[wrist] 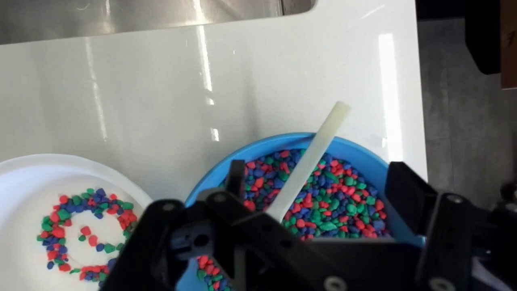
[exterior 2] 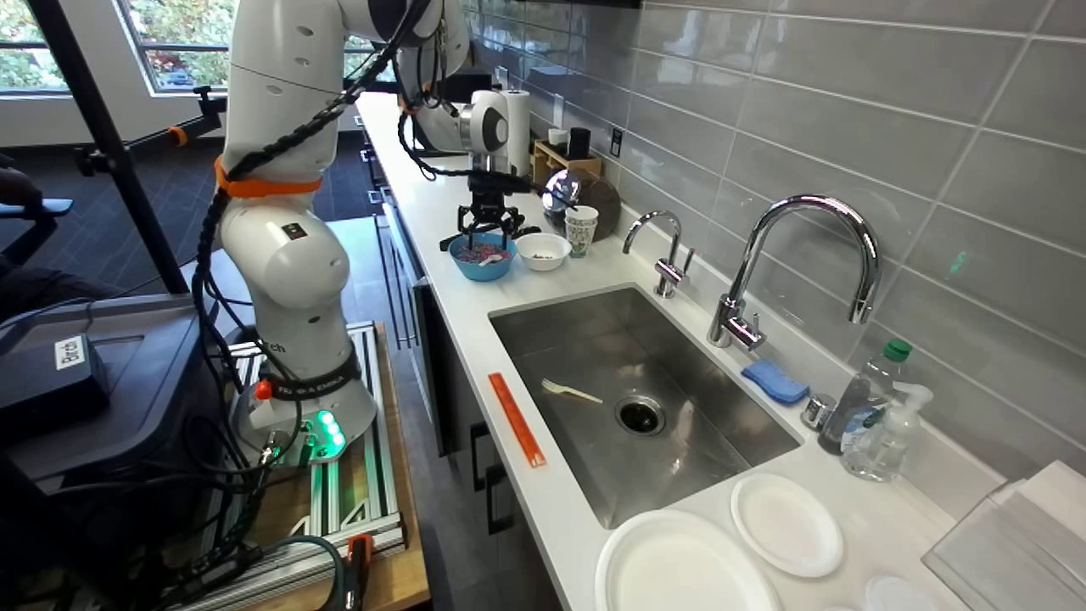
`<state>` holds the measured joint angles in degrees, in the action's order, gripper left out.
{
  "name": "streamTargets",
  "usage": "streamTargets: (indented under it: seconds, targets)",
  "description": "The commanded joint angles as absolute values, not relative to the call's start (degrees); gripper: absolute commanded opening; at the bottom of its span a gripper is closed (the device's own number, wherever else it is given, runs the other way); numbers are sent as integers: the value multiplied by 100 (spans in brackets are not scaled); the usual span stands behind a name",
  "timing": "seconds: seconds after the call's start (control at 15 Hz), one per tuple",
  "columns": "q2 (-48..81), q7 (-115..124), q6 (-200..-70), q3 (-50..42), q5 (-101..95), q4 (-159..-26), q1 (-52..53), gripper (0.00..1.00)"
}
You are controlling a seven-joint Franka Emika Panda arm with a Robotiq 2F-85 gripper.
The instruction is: Scoop up the contents in the bowl and put them inside the white bowl
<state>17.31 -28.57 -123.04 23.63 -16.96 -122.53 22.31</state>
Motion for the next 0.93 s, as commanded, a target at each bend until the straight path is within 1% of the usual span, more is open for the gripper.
streamTargets:
  seconds: [0.0,0.4,0.87]
  targets:
    - [1558,-2878,-12211,2424,-1508,-12292,2196,100]
    - [1039,-2663,-12554,2500,-718,-12588,2110,100]
    - [-187,-1381,-12979,2383,319,-13455,2169,100]
